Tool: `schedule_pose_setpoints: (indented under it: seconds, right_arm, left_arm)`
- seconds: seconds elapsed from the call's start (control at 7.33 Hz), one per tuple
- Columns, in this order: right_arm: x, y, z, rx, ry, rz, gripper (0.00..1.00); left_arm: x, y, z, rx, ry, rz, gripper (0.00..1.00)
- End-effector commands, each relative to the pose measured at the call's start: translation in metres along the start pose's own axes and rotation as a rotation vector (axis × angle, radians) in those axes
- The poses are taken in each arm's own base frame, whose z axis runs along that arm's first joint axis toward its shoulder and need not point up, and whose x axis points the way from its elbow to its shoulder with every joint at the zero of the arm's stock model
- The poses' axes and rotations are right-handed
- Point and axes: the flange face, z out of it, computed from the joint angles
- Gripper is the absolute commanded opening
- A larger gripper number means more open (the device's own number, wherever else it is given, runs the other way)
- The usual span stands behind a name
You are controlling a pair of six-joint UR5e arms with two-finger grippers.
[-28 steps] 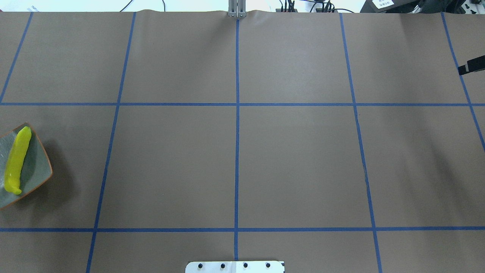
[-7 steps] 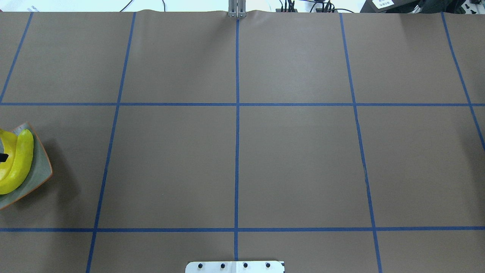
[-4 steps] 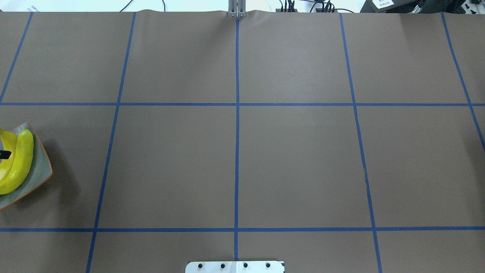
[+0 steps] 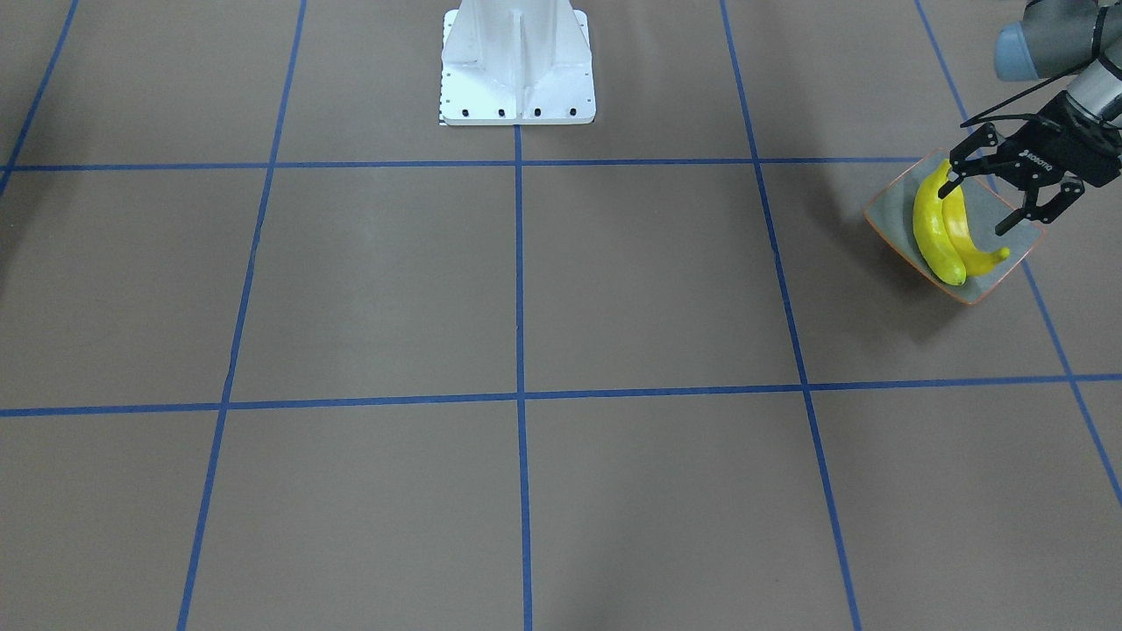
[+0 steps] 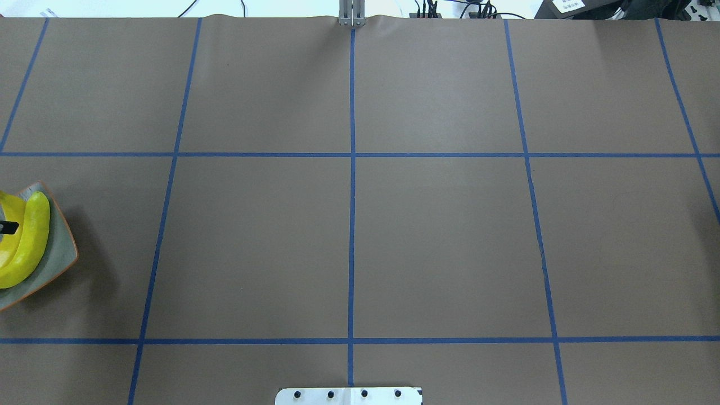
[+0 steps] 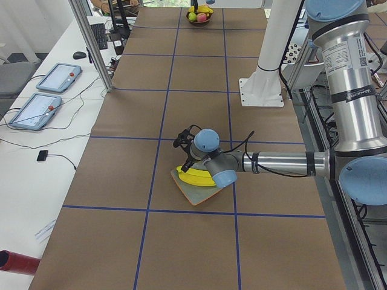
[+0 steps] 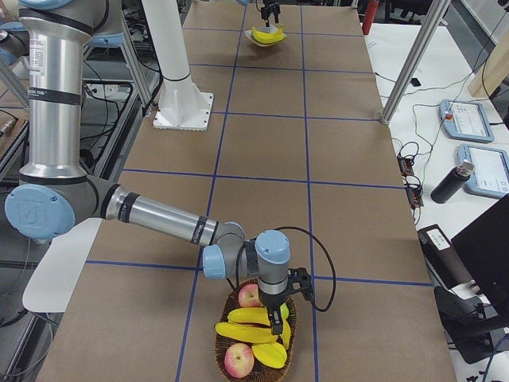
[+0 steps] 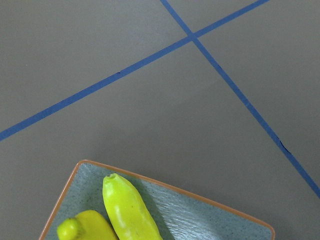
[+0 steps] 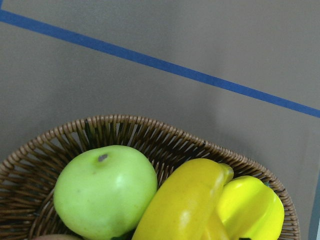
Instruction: Transfer all bananas from basket to plate
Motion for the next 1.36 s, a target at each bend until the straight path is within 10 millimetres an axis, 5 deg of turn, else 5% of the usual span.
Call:
schedule_pose_setpoints:
  seconds: [0.0,0.68,0.82,0.96,1.09,1.23]
  right_arm:
    - [-0.002,-0.009,-0.004,0.012,-0.003,-0.002,0.82]
    - [-0.006,0.009,0.015,-0.034,0.003,0.011,0.80]
    - [-0.006,0.009,0.016,-0.037,0.004,0.009,0.62]
    - [-0.008,0.009,0.017,-0.038,0.004,0.006,0.23]
    - [-0.009,0.006,0.016,-0.035,0.003,0.001,0.00]
    - [-0.011,-0.001,0.011,-0.022,0.003,-0.005,0.00]
  left_arm:
    - [0.001,-0.003,0.001,0.003,0.000,0.002,1.00]
    - [0.001,-0.005,0.001,0.005,0.001,0.004,1.00]
    - [0.001,-0.008,0.002,0.009,0.002,0.007,1.00]
    - [0.001,-0.008,0.002,0.009,0.002,0.007,1.00]
    - [0.001,-0.008,0.002,0.009,0.002,0.007,1.00]
    - [0.000,-0.007,0.003,0.007,0.001,0.005,1.00]
